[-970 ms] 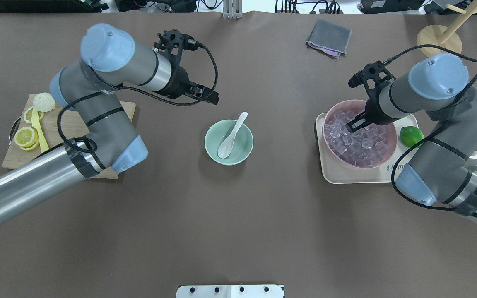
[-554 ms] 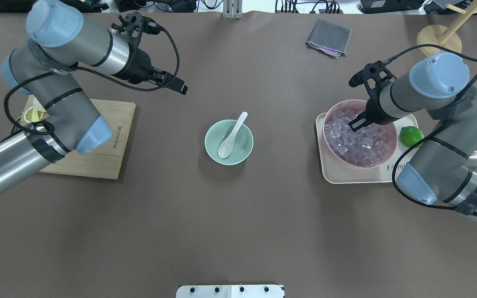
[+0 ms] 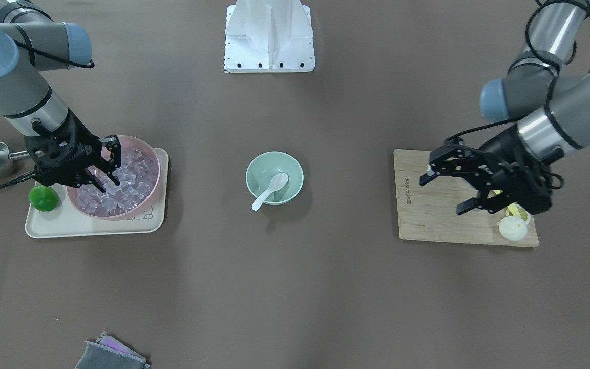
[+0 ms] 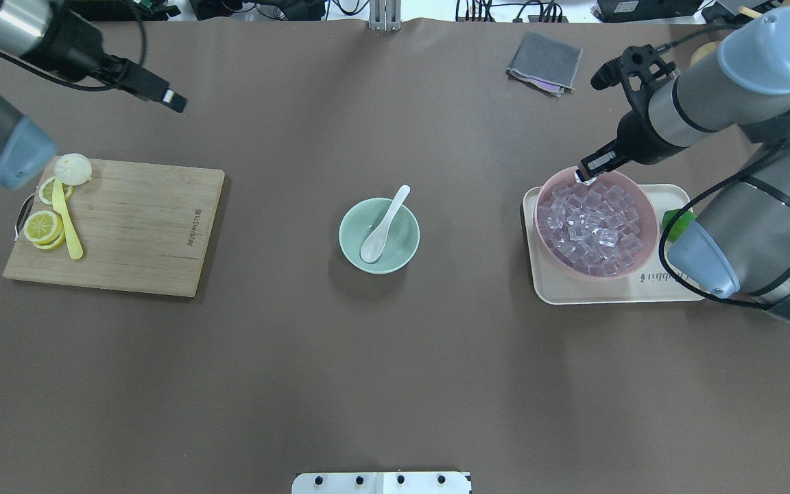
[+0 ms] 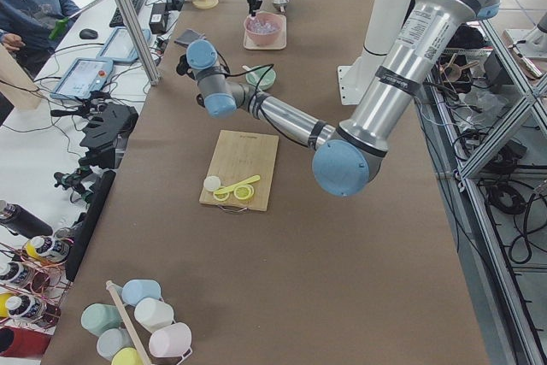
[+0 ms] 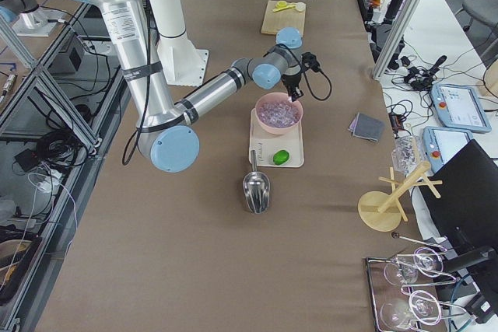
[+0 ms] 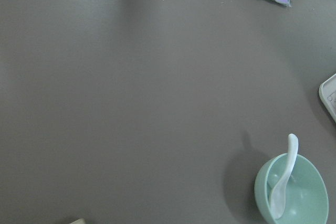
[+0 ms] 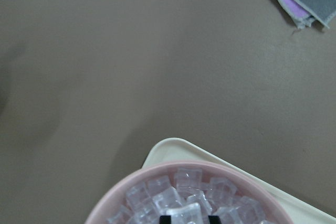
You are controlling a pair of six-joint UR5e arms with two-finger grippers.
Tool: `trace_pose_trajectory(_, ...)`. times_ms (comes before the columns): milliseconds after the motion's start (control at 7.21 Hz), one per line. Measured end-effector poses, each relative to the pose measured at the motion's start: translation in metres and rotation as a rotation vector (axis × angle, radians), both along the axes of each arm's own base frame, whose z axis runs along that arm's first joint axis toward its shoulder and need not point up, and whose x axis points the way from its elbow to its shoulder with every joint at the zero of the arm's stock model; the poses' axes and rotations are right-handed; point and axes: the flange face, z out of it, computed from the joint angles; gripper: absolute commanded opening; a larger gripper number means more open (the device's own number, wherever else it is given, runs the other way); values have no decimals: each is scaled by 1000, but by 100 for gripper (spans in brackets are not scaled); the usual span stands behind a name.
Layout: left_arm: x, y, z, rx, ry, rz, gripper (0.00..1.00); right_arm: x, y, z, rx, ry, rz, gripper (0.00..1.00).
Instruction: Put spoon and ice into bowl
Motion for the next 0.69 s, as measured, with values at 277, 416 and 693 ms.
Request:
trace_pose_trajectory(277,-66,16,82,24,-21,39,97,-59,27,-84,-95,-89,57,0)
trace_pose_trajectory(416,-90,27,115,18,-32,37,97,-110,51,-115,-116,-107,97,0)
trace_pose_trajectory(693,-113,39,149,3,-52,18,97,-203,80,-149,-125,-109,149,31)
